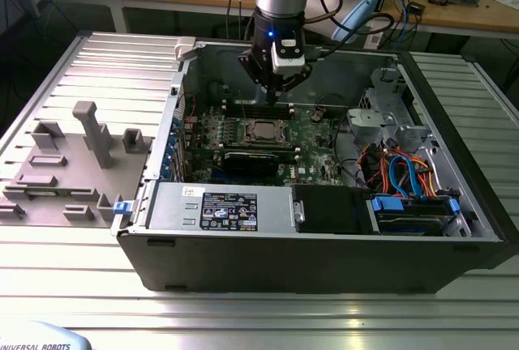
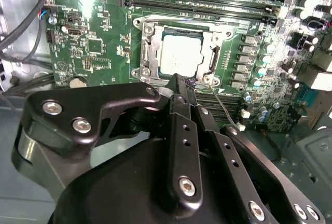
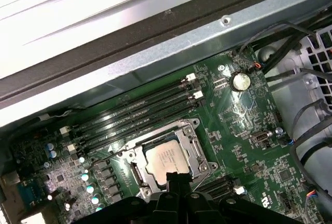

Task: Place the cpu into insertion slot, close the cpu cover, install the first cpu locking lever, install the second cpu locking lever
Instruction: 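Install the first cpu locking lever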

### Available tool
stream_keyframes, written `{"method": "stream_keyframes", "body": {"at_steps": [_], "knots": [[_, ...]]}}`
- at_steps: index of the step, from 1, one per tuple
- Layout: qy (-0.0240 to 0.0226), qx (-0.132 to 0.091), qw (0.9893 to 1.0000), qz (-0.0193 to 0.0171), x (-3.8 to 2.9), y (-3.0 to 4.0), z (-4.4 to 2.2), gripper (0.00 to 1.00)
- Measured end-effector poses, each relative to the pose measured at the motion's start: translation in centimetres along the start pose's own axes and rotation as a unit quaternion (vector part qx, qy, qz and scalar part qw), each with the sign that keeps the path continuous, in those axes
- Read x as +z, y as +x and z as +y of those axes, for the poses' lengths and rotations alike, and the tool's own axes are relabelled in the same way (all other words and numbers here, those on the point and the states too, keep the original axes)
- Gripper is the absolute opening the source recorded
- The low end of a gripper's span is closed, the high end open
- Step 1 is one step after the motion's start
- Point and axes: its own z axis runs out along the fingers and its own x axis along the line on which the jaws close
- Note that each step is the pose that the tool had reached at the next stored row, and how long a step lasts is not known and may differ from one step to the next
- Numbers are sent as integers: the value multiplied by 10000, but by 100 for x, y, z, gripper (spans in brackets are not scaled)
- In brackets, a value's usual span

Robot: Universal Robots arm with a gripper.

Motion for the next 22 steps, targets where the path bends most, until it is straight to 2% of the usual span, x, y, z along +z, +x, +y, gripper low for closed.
{"method": "stream_keyframes", "body": {"at_steps": [2, 3, 9, 13, 16, 22], "knots": [[-10, -302, 9995, -1, 0, 0, 0, 11], [-11, -339, 9994, -1, 0, 0, 0, 11], [-11, -352, 9994, -2, 0, 0, 0, 11], [-16, -485, 9988, -2, 0, 0, 0, 11], [-21, -631, 9980, -3, 0, 0, 0, 11], [-30, -936, 9956, -4, 0, 0, 0, 11]]}}
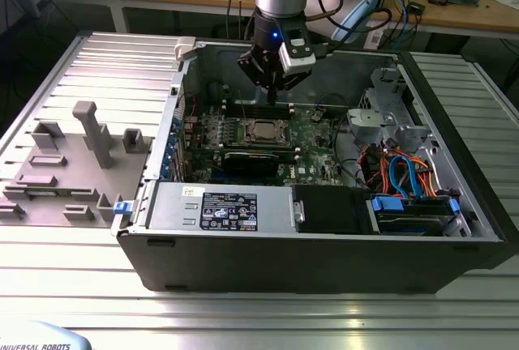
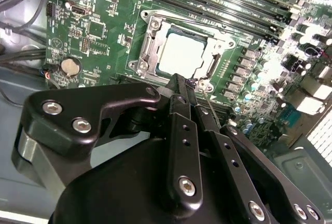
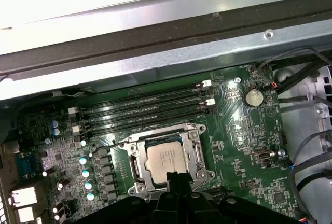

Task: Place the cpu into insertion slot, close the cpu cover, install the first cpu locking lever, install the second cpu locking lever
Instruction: 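Install the first cpu locking lever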

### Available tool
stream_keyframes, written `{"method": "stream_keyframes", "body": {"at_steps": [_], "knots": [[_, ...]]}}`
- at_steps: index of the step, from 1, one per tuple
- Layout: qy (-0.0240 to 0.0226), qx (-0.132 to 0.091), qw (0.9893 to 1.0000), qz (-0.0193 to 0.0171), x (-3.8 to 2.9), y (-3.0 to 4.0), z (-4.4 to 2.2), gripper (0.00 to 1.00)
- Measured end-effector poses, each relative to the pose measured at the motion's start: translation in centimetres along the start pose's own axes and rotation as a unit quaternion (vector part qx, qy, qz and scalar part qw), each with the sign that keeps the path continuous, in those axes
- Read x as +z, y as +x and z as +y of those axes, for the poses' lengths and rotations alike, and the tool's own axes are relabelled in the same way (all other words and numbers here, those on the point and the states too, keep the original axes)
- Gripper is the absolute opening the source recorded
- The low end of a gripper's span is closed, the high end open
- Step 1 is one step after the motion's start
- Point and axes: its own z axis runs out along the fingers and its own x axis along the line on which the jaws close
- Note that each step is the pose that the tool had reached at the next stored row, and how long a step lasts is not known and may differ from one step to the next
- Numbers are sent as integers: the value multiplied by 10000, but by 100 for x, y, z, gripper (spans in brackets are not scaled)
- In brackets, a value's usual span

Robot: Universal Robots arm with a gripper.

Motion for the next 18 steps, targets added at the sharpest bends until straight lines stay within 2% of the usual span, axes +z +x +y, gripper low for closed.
{"method": "stream_keyframes", "body": {"at_steps": [2, 8, 13, 18], "knots": [[-4, -128, 9999, -1, 0, 0, 0, 11], [-5, -159, 9999, -1, 0, 0, 0, 11], [-14, -432, 9991, -2, 0, 0, 0, 11], [-14, -436, 9990, -2, 0, 0, 0, 11]]}}
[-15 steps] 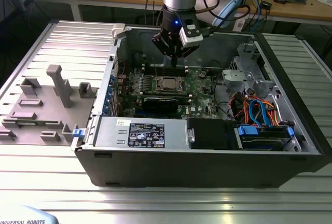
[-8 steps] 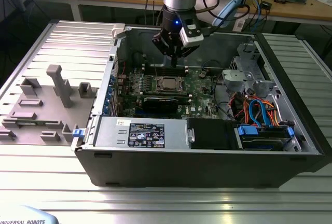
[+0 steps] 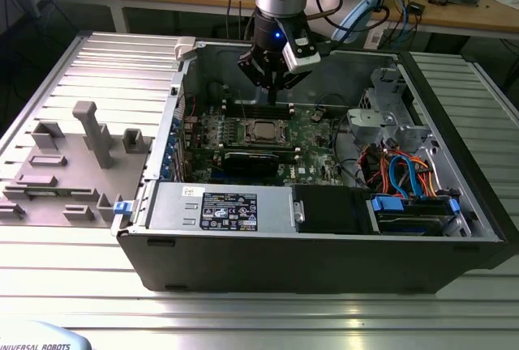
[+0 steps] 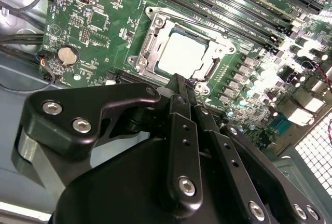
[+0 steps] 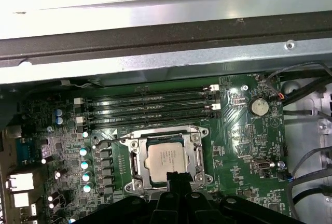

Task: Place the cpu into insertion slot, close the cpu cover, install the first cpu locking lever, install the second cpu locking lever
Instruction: 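Install the first cpu locking lever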

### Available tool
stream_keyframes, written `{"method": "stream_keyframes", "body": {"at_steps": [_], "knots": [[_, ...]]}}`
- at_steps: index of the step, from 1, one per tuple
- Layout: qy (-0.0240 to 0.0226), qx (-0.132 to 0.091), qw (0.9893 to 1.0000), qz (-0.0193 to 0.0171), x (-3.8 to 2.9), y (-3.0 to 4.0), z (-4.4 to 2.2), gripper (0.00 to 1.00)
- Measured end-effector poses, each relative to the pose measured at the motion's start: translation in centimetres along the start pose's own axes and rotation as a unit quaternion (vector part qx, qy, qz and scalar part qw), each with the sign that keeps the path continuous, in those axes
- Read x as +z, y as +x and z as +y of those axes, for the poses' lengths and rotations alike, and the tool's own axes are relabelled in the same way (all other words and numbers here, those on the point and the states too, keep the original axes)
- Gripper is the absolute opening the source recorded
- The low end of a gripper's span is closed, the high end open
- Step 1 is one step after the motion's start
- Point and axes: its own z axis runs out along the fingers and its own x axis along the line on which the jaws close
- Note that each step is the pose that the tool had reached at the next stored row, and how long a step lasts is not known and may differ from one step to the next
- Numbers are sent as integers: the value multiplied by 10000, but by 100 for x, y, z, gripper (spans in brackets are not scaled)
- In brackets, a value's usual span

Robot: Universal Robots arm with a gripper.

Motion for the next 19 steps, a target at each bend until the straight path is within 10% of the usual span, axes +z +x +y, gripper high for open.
{"method": "stream_keyframes", "body": {"at_steps": [7, 12, 19], "knots": [[-2, -50, 10000, -1, 0, 1, 0, 11], [-23, -699, 9976, -2, 1, 5, -1, 11], [-28, -703, 9975, 40, 24, 203, -18, 11]]}}
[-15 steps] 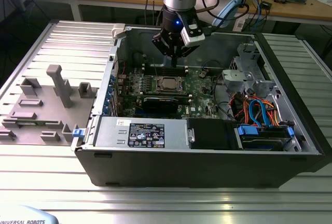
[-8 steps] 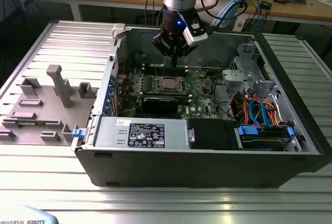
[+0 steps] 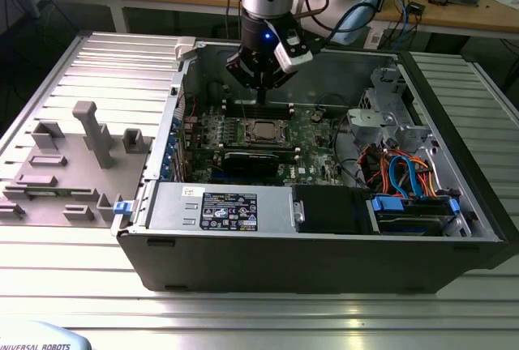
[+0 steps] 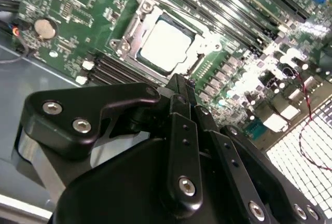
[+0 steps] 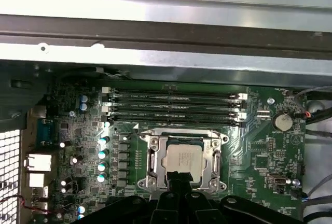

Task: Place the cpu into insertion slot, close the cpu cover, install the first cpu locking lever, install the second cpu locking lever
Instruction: 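Install the first cpu locking lever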

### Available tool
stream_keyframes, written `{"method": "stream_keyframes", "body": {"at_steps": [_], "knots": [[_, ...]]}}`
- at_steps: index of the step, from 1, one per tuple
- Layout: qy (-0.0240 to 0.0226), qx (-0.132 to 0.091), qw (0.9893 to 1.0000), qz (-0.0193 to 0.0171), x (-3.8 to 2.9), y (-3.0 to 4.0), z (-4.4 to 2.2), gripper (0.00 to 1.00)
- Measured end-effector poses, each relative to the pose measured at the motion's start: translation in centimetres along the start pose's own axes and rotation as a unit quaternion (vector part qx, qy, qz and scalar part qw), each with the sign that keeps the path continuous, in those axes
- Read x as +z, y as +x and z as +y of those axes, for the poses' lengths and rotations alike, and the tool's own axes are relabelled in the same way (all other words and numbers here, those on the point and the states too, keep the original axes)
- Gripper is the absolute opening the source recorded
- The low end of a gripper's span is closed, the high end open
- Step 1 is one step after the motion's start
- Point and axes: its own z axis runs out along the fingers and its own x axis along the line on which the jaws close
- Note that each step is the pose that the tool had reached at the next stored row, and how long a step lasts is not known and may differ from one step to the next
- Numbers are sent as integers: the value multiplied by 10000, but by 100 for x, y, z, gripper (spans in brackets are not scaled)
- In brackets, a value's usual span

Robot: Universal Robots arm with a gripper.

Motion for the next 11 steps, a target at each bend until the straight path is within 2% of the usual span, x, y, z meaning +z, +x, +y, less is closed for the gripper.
{"method": "stream_keyframes", "body": {"at_steps": [4, 6, 11], "knots": [[10, 116, 9999, 12, 42, 41, 6, 11], [10, 125, 9999, 24, 58, 120, 9, 11], [10, 124, 9999, 25, 64, 302, 16, 11]]}}
